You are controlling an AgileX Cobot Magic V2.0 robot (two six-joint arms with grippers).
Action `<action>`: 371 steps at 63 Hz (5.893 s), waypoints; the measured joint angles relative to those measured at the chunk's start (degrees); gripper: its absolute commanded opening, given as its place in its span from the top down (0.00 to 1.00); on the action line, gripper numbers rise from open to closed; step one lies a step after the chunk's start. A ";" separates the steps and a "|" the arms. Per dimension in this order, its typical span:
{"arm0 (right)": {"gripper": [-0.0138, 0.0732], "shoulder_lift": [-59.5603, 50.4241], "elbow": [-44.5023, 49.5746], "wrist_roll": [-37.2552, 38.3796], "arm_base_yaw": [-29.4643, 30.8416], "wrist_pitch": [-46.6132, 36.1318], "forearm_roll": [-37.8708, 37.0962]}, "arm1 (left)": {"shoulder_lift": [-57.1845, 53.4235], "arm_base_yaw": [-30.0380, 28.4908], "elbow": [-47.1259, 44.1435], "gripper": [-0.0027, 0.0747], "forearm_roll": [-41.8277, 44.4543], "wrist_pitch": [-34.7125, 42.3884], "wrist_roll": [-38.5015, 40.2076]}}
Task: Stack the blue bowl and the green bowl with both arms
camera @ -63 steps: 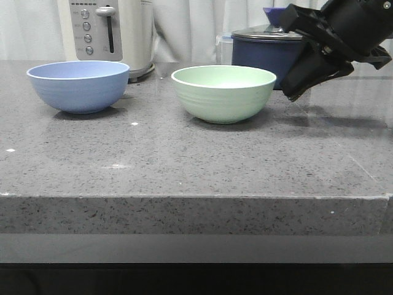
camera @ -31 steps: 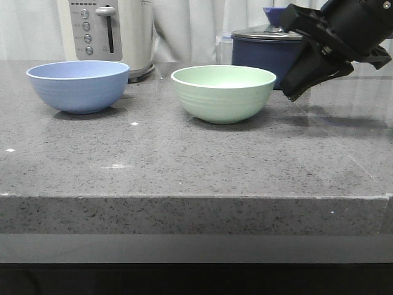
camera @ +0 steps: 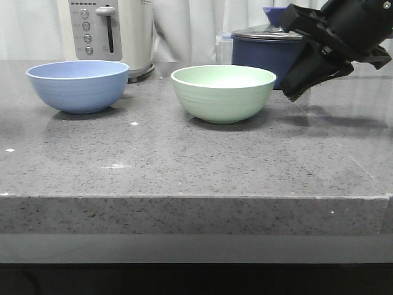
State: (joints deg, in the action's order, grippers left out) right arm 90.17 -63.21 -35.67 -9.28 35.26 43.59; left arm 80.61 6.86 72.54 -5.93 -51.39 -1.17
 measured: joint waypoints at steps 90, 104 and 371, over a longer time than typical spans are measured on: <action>0.91 0.00 0.00 0.00 0.00 0.00 0.04 | 21.70 -2.20 13.26 0.99 -15.96 0.42 -6.53; 0.91 0.00 0.00 0.00 0.00 0.00 0.04 | 21.36 -1.60 17.65 0.99 -17.00 -1.50 -7.68; 0.90 -20.92 0.10 21.76 -1.44 16.05 -29.05 | -36.45 24.53 -18.75 0.60 7.58 -0.42 7.11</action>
State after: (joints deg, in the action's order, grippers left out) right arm 69.25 -63.10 -13.91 -10.72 51.30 14.54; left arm 44.16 31.39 53.78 1.66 -51.81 5.93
